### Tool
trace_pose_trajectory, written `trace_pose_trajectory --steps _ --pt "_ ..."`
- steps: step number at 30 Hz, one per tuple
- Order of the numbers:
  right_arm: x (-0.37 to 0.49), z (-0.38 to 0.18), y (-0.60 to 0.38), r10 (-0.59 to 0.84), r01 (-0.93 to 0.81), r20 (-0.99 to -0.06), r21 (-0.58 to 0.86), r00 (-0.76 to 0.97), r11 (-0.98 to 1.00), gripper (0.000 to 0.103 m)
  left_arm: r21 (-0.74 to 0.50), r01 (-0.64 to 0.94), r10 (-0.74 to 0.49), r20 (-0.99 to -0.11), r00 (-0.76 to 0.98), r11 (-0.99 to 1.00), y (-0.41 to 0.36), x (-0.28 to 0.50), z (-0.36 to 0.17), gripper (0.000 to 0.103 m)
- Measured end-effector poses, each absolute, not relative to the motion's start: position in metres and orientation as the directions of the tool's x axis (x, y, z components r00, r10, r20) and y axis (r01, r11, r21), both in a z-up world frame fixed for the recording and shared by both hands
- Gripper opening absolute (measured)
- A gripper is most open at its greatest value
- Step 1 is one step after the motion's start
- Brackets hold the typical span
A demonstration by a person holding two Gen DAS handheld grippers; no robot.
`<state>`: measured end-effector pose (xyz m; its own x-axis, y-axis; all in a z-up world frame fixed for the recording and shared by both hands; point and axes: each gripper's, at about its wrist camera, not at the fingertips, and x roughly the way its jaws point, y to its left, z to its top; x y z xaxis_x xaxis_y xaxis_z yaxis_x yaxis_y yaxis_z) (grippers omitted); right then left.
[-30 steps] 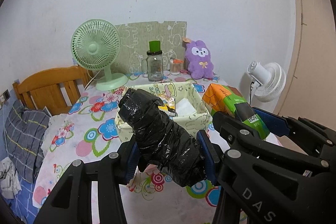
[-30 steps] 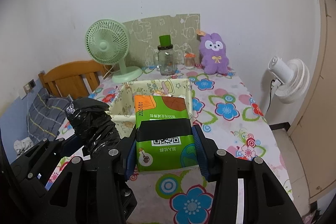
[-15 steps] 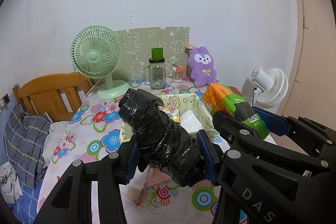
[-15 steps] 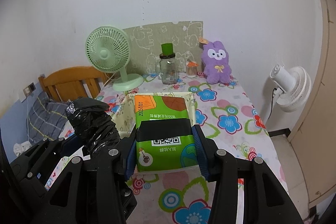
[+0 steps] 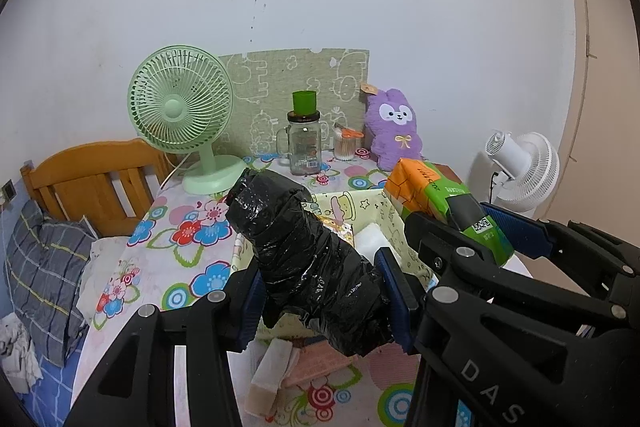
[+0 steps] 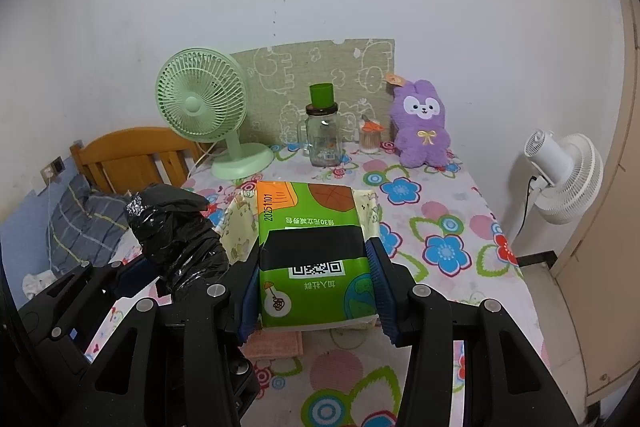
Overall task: Organize soft objects
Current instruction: 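Carry the black bundle with the left gripper while the right gripper carries the green tissue pack over the basket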
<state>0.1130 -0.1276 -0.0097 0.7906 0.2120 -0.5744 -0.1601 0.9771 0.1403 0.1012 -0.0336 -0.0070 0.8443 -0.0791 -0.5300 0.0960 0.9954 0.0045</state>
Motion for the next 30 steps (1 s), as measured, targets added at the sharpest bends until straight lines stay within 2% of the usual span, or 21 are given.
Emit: trace_pose_trajectory --steps 30 --pt "0.207 -0.037 -0.116 0.24 -0.173 -0.595 0.168 0.767 0.97 0.052 0.008 0.068 -0.052 -0.571 0.819 0.998 -0.025 0.187 -0.027 0.053"
